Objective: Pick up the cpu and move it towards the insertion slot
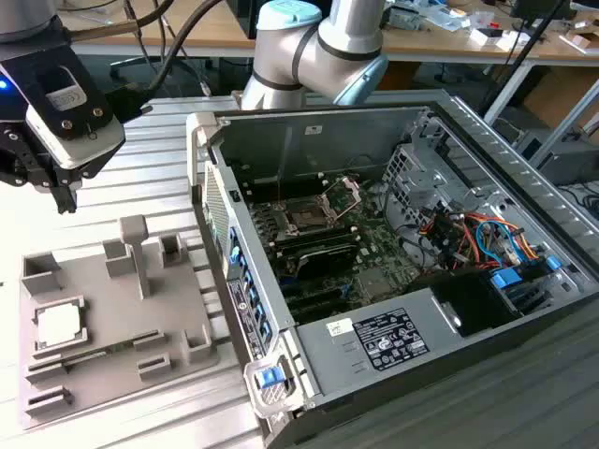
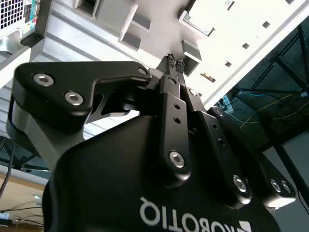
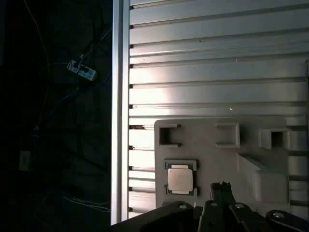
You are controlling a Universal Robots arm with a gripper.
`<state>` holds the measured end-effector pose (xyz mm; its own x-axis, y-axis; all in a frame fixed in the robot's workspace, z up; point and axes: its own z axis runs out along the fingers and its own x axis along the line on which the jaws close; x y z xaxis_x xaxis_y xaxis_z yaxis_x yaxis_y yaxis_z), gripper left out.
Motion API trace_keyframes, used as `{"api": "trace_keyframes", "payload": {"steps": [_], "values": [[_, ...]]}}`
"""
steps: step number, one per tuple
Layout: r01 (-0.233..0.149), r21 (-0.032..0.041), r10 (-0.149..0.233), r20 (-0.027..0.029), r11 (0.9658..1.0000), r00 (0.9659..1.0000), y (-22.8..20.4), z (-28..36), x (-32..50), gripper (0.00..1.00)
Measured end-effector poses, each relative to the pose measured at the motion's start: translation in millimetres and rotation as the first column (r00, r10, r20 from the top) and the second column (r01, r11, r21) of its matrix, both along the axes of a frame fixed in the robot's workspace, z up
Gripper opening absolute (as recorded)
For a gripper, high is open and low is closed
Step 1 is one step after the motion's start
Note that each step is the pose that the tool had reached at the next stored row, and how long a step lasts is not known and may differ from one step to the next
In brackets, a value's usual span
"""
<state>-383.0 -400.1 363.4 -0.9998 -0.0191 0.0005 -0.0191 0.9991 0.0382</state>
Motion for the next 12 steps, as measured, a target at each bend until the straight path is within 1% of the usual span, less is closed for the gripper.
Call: {"api": "trace_keyframes", "payload": {"steps": [9,12], "values": [[0.000,0.0000,0.000,0.0000,1.0000,1.0000,0.0,-0.8,-1.2,0.11],[0.000,0.0000,0.000,0.0000,1.0000,1.0000,0.0,-2.0,-1.6,0.11]]}}
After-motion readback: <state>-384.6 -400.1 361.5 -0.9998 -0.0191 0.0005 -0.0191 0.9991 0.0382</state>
